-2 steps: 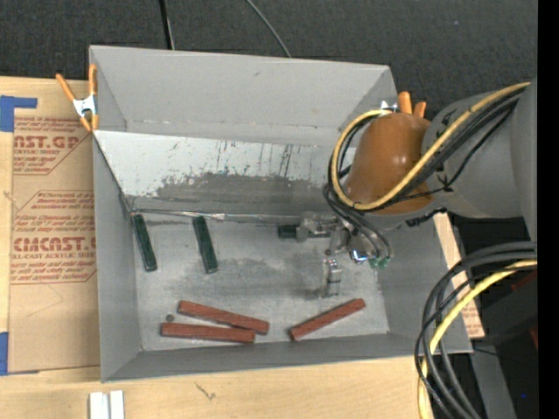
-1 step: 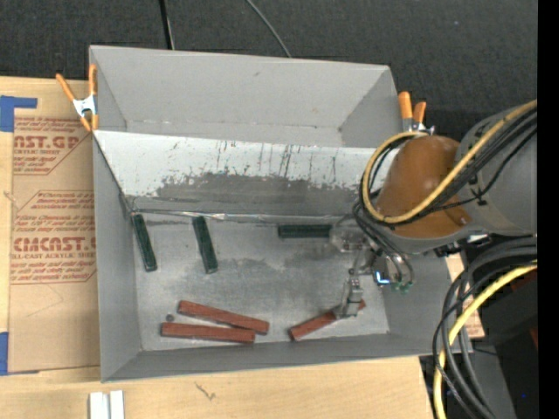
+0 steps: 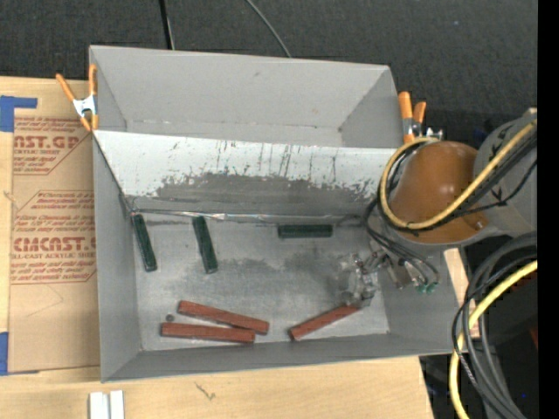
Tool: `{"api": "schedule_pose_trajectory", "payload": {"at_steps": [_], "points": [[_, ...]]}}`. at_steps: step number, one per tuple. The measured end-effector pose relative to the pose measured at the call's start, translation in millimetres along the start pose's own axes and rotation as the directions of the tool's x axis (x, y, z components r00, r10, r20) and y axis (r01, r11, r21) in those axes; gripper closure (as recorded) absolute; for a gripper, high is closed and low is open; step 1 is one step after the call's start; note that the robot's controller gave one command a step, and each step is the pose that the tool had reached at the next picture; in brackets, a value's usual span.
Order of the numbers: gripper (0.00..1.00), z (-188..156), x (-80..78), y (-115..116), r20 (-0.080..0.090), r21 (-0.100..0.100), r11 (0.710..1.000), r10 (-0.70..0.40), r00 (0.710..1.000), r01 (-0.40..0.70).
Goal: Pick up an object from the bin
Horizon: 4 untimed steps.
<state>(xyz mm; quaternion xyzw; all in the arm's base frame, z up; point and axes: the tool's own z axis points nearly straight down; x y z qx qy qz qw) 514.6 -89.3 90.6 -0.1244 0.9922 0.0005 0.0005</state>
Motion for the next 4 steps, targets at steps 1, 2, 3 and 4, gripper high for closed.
{"api": "schedule_pose_trajectory", "payload": {"at_steps": [1, 2, 3, 4], "points": [[0.00, 0.0, 0.0, 0.0, 0.000, 0.000, 1.000, 0.000, 1.000, 0.000], [1.00, 0.0, 0.0, 0.0, 0.000, 0.000, 1.000, 0.000, 1.000, 0.000], [1.00, 0.0, 0.0, 0.0, 0.000, 0.000, 1.000, 0.000, 1.000, 0.000], [1.00, -29.0, 6.2, 27.0, -0.006, -0.002, 0.988, -0.152, 0.988, 0.152]]}}
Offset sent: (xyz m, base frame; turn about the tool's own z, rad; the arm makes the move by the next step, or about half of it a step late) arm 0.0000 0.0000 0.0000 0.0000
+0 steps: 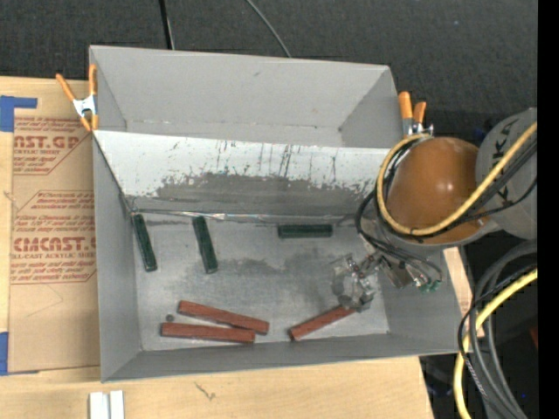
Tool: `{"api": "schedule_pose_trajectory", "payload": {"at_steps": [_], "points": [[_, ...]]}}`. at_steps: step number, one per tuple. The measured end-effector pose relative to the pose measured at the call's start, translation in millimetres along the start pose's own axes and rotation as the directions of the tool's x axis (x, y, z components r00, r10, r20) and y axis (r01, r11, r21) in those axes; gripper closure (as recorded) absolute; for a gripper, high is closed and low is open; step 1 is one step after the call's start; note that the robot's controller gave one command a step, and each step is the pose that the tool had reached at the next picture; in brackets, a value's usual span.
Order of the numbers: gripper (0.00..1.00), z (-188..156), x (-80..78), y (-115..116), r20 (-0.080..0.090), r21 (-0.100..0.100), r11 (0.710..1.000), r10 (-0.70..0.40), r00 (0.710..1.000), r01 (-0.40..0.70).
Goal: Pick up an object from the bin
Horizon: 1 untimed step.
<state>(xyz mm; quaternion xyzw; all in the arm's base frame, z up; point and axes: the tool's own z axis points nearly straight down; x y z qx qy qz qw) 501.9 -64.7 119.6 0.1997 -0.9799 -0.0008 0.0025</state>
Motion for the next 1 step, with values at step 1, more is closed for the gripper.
{"api": "schedule_pose_trajectory", "payload": {"at_steps": [1], "points": [[0.00, 50.4, 19.2, -7.2, 0.017, 0.002, 0.976, 0.218, 0.976, -0.218]]}}
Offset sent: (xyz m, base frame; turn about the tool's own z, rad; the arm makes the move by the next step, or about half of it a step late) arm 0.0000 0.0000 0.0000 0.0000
